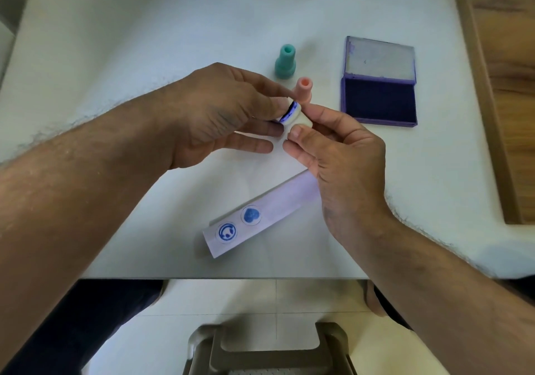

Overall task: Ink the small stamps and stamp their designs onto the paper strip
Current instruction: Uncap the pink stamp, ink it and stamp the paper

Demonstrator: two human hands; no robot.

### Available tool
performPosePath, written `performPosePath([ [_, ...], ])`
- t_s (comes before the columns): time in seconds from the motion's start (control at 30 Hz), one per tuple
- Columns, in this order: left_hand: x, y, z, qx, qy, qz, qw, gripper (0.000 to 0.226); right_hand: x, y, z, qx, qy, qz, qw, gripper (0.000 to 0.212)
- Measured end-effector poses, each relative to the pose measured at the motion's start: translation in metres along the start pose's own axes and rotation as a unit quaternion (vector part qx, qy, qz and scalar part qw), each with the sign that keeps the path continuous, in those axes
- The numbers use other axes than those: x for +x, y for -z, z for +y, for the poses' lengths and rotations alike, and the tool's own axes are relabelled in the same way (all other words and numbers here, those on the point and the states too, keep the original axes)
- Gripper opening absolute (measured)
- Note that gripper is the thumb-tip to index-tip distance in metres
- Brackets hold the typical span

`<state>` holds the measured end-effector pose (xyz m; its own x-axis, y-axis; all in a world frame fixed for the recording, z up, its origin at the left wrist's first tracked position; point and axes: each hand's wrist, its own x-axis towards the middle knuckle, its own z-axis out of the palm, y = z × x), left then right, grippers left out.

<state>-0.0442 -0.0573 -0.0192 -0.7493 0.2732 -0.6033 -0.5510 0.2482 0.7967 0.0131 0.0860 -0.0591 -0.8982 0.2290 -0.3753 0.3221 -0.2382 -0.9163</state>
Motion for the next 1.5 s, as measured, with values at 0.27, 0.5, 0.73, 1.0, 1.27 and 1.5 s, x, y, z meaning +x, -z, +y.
performPosePath([
  [0.27,0.001,0.003,-0.003,0.022,-0.02,0.011,0.999,0.018,-0.001,0.0,0.001,-0.015,0.015,0.0,1.0,0.022],
  [0.5,0.002,0.004,-0.004,0.045,-0.021,0.024,0.998,0.015,0.0,0.0,0.002,-0.035,0.021,0.001,0.999,0.025],
  [0.73,0.003,0.003,-0.005,0.041,-0.021,0.031,0.998,0.015,0.001,0.002,0.002,-0.025,0.021,0.002,0.999,0.028],
  [1.0,0.003,0.0,-0.006,0.014,-0.013,0.041,0.999,0.02,0.001,0.005,0.0,0.021,-0.002,-0.005,1.0,0.023],
  [1.27,0.002,-0.003,-0.01,-0.03,-0.031,0.022,0.999,0.023,0.0,0.006,0.001,0.004,0.015,0.005,1.0,0.018],
  [1.5,0.003,-0.003,-0.011,-0.049,-0.013,0.005,0.999,0.026,0.005,0.006,0.002,-0.013,-0.004,0.011,1.0,0.015],
])
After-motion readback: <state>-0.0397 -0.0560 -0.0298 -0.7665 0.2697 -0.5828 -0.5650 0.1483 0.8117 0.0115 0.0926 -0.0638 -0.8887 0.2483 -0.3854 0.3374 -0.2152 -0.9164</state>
